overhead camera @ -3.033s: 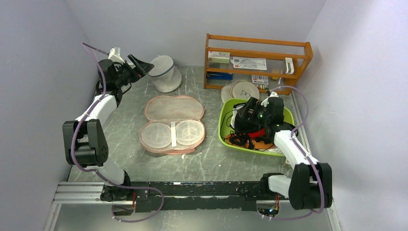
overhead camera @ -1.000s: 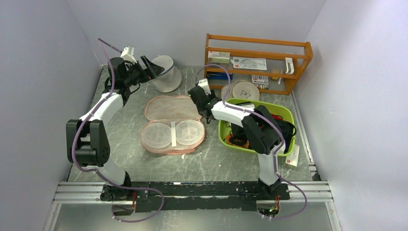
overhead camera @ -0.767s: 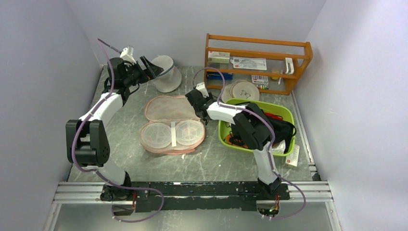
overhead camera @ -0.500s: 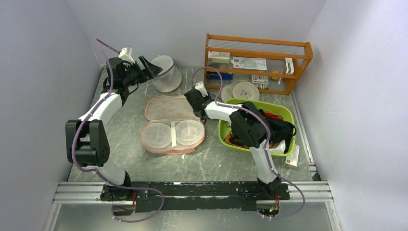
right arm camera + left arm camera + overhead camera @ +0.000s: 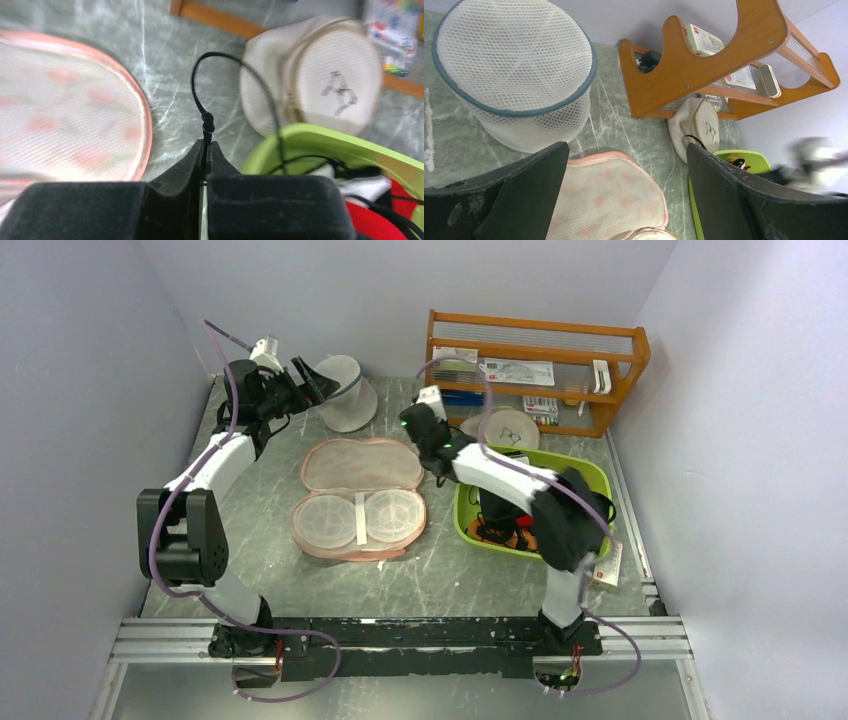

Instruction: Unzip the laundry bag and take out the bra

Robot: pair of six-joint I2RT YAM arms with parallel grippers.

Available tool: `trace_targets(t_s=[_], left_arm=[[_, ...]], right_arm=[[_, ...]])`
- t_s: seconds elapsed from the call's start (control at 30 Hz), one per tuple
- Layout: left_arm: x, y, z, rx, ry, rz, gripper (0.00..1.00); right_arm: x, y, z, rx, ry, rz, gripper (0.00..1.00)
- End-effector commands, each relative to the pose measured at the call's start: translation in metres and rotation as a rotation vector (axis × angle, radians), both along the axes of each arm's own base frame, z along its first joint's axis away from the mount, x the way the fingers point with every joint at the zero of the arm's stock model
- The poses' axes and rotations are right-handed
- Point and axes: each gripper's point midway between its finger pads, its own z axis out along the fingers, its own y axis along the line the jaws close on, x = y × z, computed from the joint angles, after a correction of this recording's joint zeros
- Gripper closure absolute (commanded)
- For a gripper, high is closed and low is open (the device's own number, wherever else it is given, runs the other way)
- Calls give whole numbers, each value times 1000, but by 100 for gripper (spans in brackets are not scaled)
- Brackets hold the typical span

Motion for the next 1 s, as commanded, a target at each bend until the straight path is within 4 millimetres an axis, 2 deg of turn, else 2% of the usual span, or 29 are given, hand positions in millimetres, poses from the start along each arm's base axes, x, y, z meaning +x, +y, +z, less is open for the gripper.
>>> trace_targets(t_s=[0.0,0.03,0.1,0.2,0.33,0.5,0.57,0.63,0.73,0.87,0.97], left_arm=[[-2,-8,36,-7,-81,-26,0],[-2,-8,36,-7,-83,-24,0],[-1,-6,35,2,-84,-16,0],[-1,-4,34,12,-82,-11,0],[-3,-10,33,-6,-89,-26,0],[-5,-17,35,-41,-82,-56,0],[-6,-17,35,-14,-90,-44,0],[-4,-13,34,18,-94,-22,0],[-3,-11,33,38,-94,-18,0],[-5,-14,36,20,-97,-29,0],[-7,-17,41,6,-106,-42,0]], right_arm=[[-35,-12,103,249,-141,30,100],[-47,-22,115,272,-161,21,100],[-69,-48,124,287,-185,-22,100],[-100,-81,117,282,-190,-63,100],[-135,-128,80,237,-174,-195,100],[-167,-175,42,260,-143,-435,100],[-172,-180,32,282,-128,-468,100],[-170,-190,32,291,-143,-511,99],[-166,-200,40,294,-164,-525,89],[-176,-207,48,350,-200,-541,86],[-176,-202,62,412,-255,-463,74]])
